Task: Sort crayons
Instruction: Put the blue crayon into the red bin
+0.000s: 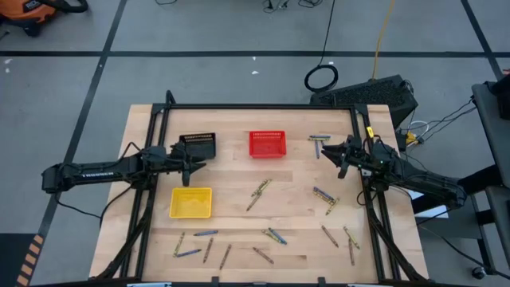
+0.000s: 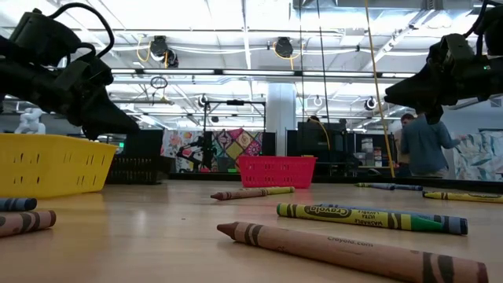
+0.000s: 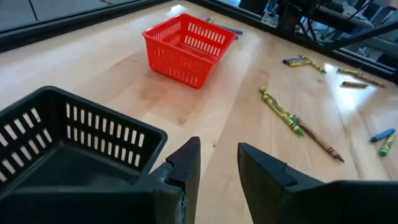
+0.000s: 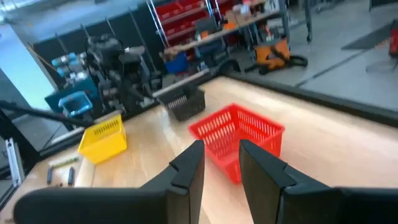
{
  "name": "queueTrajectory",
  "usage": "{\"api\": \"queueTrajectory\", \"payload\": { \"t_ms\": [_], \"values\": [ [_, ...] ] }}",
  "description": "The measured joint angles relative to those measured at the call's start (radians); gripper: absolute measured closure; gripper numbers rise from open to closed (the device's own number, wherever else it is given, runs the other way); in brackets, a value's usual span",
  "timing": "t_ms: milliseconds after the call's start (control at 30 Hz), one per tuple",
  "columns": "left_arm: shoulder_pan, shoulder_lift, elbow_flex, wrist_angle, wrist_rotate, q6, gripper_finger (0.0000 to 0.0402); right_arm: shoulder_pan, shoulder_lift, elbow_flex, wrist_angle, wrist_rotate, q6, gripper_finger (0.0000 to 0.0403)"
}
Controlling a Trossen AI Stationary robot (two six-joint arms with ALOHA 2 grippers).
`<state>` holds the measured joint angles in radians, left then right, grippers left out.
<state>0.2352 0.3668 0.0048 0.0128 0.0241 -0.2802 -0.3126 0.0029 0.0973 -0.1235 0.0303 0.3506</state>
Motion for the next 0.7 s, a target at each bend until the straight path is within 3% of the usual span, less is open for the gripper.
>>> {"api": "queueTrajectory", "payload": {
  "t_ms": [167,500,700],
  "values": [
    [0.0,0.0,0.0,0.0,-0.002,0.016,0.0288,0.0,-0.001,-0.003,0.115,-0.001,-0.003,0.0314],
    [0.0,0.0,0.0,0.0,-0.003,0.034,0.0288,0.0,0.0,-0.001,0.121,-0.004,0.005,0.0314],
    [0.0,0.0,0.0,0.001,-0.003,0.033,0.0288,0.0,0.0,0.0,0.121,0.047,0.042,0.0314]
  ]
}}
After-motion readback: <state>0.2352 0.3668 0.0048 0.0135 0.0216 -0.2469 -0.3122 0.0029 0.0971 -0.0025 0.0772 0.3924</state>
